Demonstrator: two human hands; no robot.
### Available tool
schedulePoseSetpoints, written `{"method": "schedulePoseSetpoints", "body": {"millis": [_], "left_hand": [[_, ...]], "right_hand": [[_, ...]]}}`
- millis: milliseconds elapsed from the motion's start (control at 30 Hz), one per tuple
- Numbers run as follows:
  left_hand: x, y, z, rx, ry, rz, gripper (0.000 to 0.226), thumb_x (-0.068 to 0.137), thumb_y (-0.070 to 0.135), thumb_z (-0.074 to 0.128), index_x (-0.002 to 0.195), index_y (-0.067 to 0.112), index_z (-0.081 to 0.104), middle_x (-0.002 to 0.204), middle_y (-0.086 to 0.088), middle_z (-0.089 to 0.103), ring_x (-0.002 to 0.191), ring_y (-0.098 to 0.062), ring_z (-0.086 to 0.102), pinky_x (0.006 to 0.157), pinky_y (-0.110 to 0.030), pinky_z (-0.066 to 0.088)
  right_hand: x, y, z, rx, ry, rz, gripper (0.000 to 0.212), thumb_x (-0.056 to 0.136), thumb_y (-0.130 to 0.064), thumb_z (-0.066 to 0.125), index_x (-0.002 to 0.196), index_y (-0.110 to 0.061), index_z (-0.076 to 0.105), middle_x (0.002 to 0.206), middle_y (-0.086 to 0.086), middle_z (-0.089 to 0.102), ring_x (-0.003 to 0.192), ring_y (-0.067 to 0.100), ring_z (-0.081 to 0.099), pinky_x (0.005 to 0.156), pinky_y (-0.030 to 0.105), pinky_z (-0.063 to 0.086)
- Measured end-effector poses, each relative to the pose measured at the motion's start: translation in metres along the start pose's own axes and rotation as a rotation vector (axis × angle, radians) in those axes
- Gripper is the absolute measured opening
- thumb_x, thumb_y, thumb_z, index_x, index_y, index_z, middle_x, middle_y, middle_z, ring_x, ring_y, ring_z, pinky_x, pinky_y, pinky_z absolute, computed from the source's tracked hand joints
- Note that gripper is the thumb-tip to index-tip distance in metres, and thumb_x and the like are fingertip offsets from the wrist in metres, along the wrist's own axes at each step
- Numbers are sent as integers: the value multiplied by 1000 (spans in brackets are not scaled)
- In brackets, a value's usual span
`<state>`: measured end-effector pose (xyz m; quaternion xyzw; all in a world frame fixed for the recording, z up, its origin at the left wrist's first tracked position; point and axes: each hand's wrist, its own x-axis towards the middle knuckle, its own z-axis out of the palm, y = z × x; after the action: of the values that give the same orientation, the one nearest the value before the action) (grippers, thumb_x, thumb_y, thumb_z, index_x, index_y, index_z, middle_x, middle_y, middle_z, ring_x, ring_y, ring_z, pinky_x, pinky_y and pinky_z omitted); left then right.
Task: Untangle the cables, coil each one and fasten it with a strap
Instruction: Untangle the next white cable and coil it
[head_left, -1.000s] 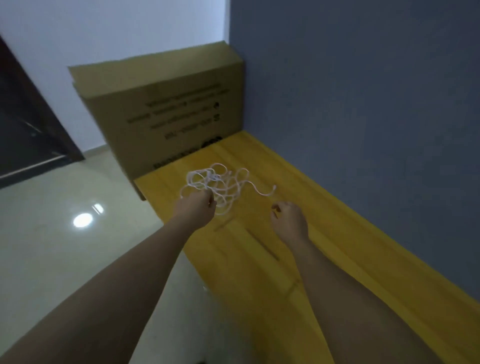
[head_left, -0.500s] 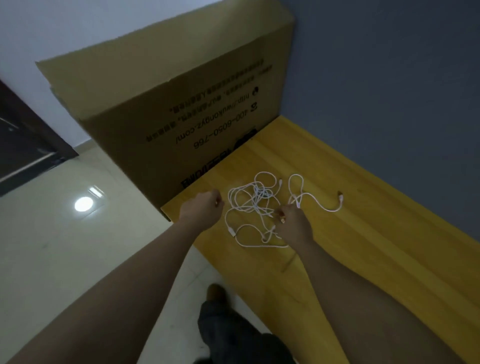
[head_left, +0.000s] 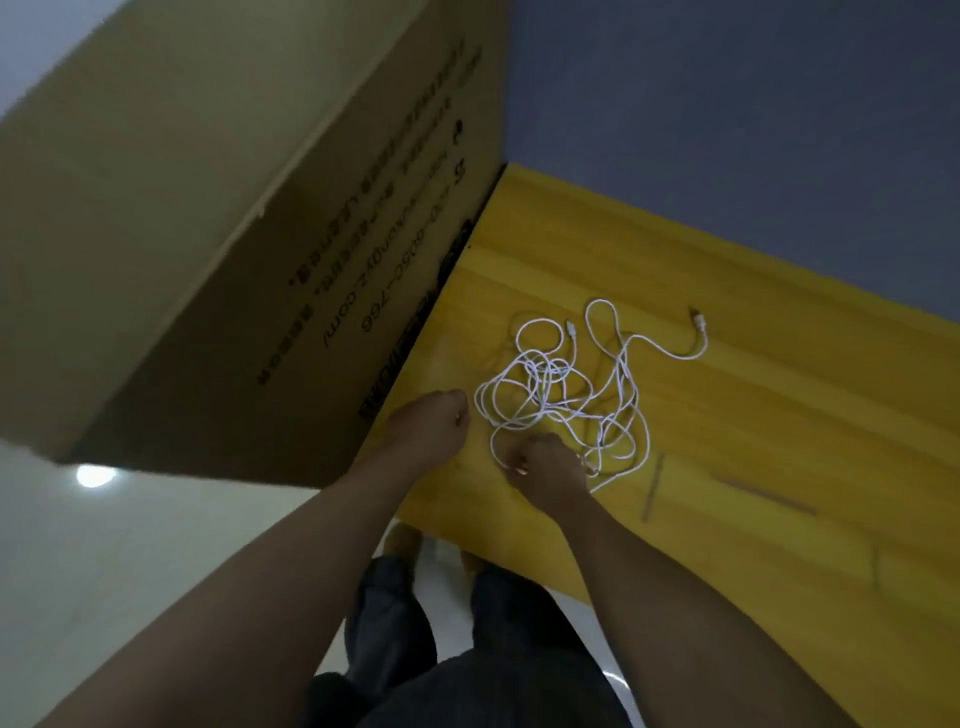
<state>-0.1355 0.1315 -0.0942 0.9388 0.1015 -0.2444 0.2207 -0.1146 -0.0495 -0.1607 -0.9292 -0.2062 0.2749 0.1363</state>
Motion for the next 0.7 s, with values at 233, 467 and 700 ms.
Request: {"method": "schedulePoseSetpoints", "body": {"millis": [233,467,700], "left_hand": [[35,32,-29,-57,-48,459,37,94,6,52,129,19,57,131,-2,50,117,-22,50,93,-33,46],[35,125,-89,-71,59,824,39,89,19,65,128,18,58,135,-2,50,127,-20,45,104,-31,37],[-21,220,-176,-213,56,1002,11,92,12,62,100,10,68,86,1,66,79,-13,61,77,-26,47]], "right_hand": [[-33,-4,-42,656,484,225,8,79,-6,68,76,-12,64,66,-2,57,63,9,53,62,29,43],[-85,-9,-140,735,856,197,18,80,-4,68,77,-21,65,77,-10,61,66,3,55,64,22,45],[-145,-21,-268,899,1154,79,6,86,-3,66,83,-9,66,68,-6,61,54,-2,50,53,14,39]]}}
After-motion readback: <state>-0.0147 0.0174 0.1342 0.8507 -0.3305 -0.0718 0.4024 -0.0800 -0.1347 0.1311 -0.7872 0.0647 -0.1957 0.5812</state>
